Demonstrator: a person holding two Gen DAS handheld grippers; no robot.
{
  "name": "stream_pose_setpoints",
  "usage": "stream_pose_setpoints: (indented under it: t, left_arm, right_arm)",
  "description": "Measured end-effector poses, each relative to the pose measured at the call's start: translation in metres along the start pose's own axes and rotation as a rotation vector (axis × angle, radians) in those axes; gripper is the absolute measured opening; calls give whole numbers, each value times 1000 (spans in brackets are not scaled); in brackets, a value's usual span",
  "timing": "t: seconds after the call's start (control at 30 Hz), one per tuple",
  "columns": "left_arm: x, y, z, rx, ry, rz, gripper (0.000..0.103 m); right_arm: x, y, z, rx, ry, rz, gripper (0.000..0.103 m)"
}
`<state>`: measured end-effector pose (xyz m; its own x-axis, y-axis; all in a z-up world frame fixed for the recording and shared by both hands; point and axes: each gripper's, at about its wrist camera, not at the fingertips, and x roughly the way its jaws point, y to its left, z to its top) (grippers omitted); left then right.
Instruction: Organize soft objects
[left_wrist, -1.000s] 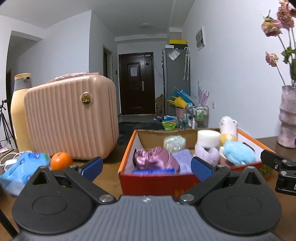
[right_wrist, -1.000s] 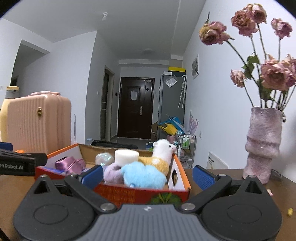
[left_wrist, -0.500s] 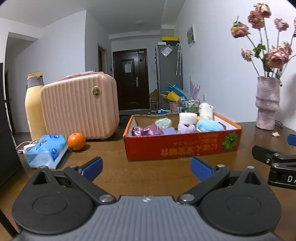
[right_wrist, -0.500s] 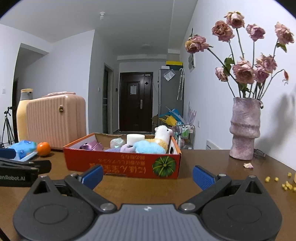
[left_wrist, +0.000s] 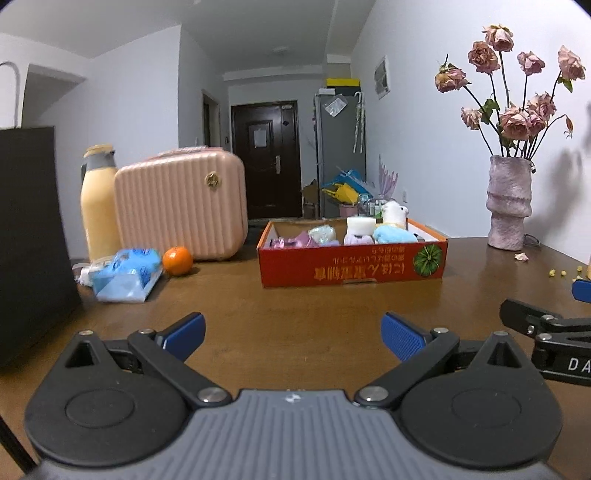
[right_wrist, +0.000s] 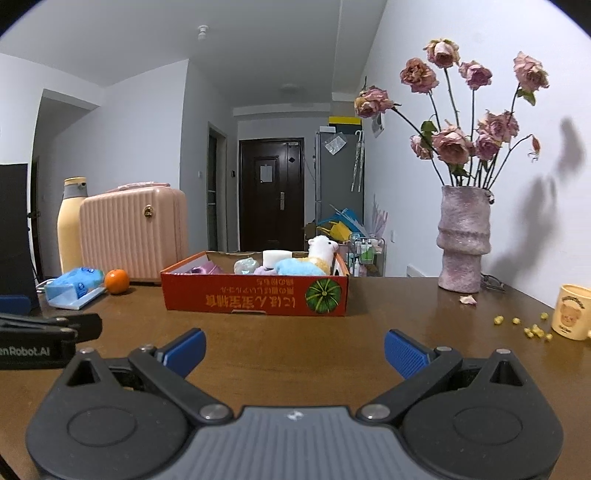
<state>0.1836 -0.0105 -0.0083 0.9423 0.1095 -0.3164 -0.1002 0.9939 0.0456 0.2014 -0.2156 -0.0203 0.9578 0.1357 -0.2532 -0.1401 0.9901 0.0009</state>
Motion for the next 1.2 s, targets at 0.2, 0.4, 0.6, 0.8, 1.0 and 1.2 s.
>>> stream_pose_setpoints:
  t: [0.2,0.4,0.6,0.8,1.0,1.2]
  left_arm:
    - [-44,8,-22,-13,36,-29,103]
    - [-97,12,-39,10,5,-55,103]
    - [-144,17,-40,17,-58,-76,103]
    - [-167,18,-41,6,-103,-78,103]
    - [-173,14,-44,15,-113,-85,103]
    - [-174,13,-45,18,-115,-88,103]
  right_arm:
    - [-50,-2,-12,-7,-5,-5,103]
    - [-103,2,-21,-52,-2,-7,103]
    - [-153,2,-18,-50,-33,8,103]
    - [-183,2,-19,-38,-61,31,103]
    - [-191,3,-21,-38,-68,41,103]
    - [-193,3,-21,-36,-76,41,103]
